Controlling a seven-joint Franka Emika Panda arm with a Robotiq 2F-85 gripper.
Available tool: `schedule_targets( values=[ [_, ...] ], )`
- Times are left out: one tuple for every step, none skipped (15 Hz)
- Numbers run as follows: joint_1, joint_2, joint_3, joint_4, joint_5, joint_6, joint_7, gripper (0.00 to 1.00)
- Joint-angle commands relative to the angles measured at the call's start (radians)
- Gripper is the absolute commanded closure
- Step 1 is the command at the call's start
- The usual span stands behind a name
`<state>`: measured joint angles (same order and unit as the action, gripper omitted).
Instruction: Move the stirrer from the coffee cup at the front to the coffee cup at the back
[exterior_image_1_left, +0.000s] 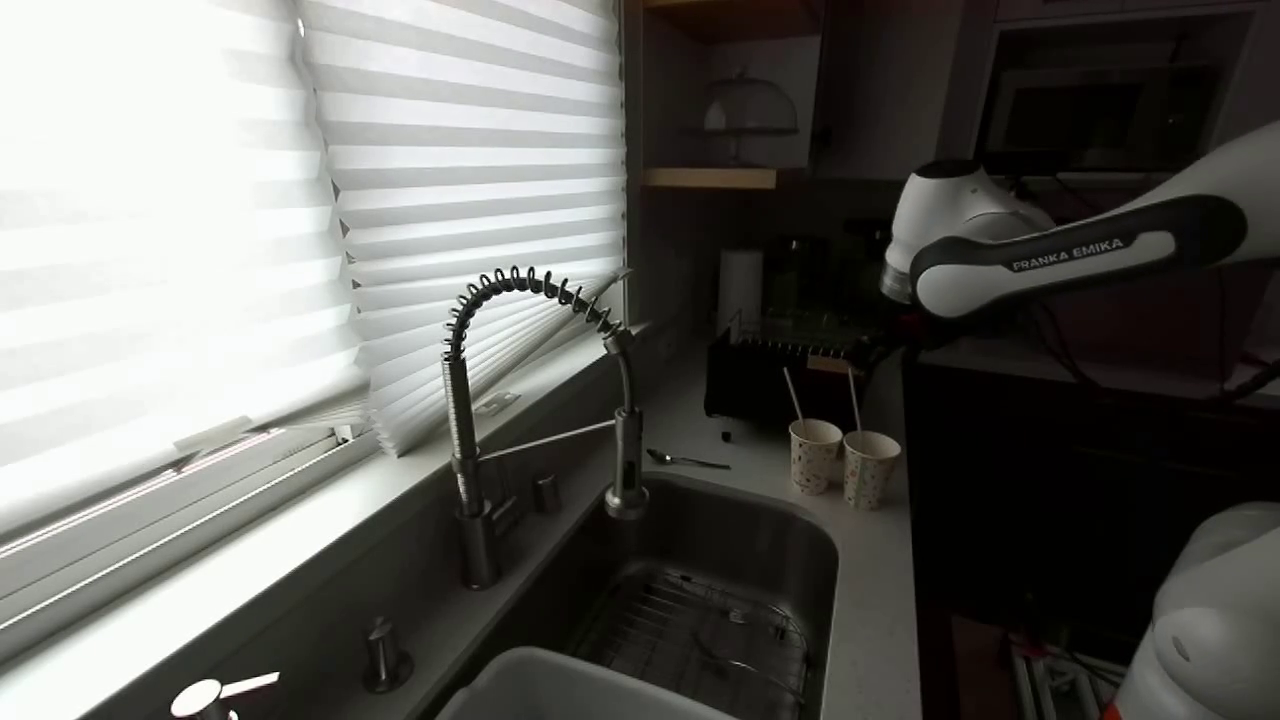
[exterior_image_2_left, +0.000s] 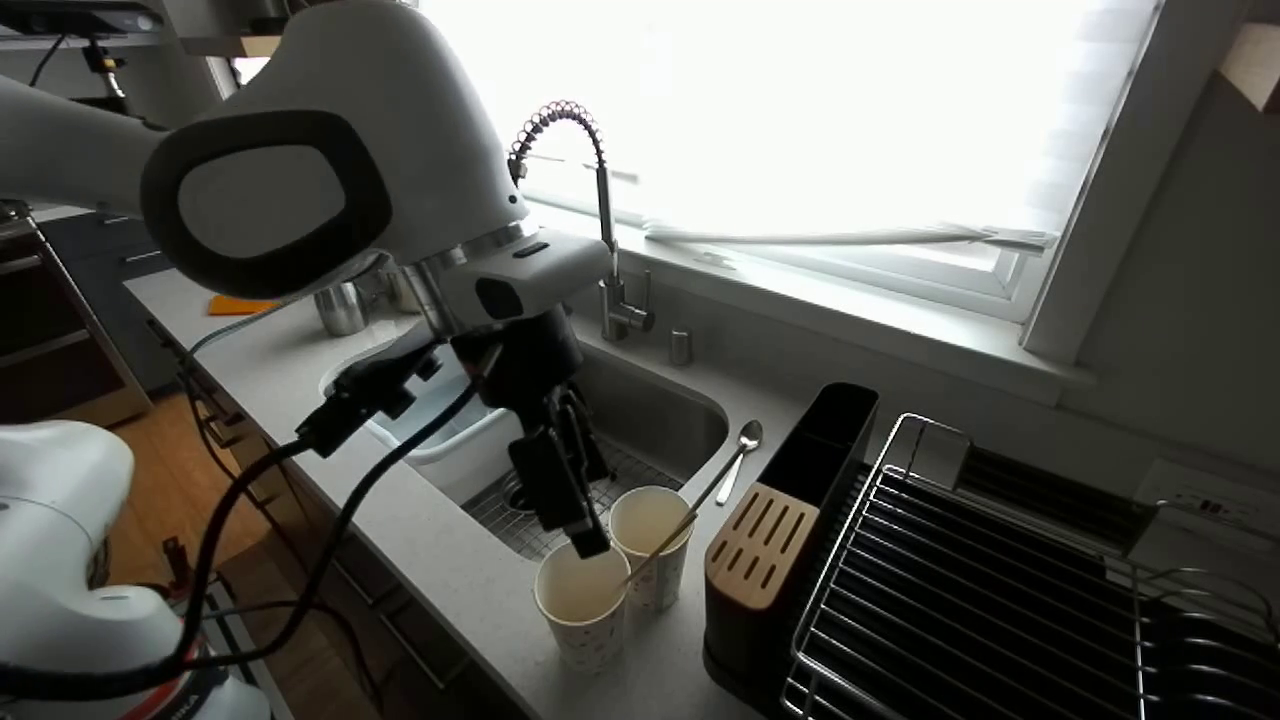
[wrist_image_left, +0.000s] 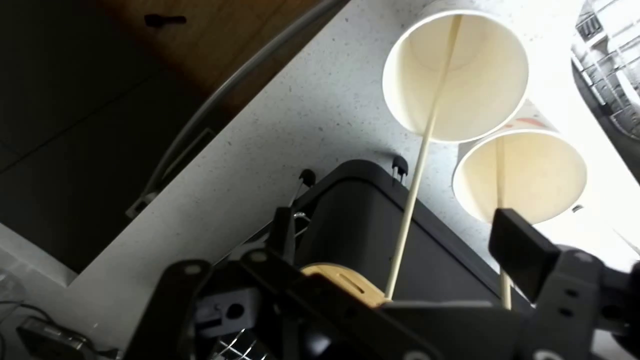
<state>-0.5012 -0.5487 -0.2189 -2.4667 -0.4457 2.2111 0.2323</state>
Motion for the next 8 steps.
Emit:
schedule_targets(
  values=[
    [-0.035,-0.013,-0.002,-0.050,-0.053,0.092,0.062,0.00],
    [-0.041,-0.010,-0.003,-0.057,-0.055,0.113,0.070,0.00],
    [-0.049,-0.006,-0.002,-0.064,-0.058,0.134,0.080,0.00],
    [-0.053,-0.003,-0.001,-0.071,-0.058,0.155,0.084,0.00],
    [-0.061,0.003,0.001,-0.080,-0.062,0.183,0.093,0.00],
    [-0.066,0.009,0.002,-0.087,-0.060,0.212,0.098,0.02],
    [-0.072,0.015,0.006,-0.093,-0.060,0.234,0.100,0.04],
    [-0.080,0.023,0.010,-0.099,-0.063,0.259,0.105,0.06]
  ],
)
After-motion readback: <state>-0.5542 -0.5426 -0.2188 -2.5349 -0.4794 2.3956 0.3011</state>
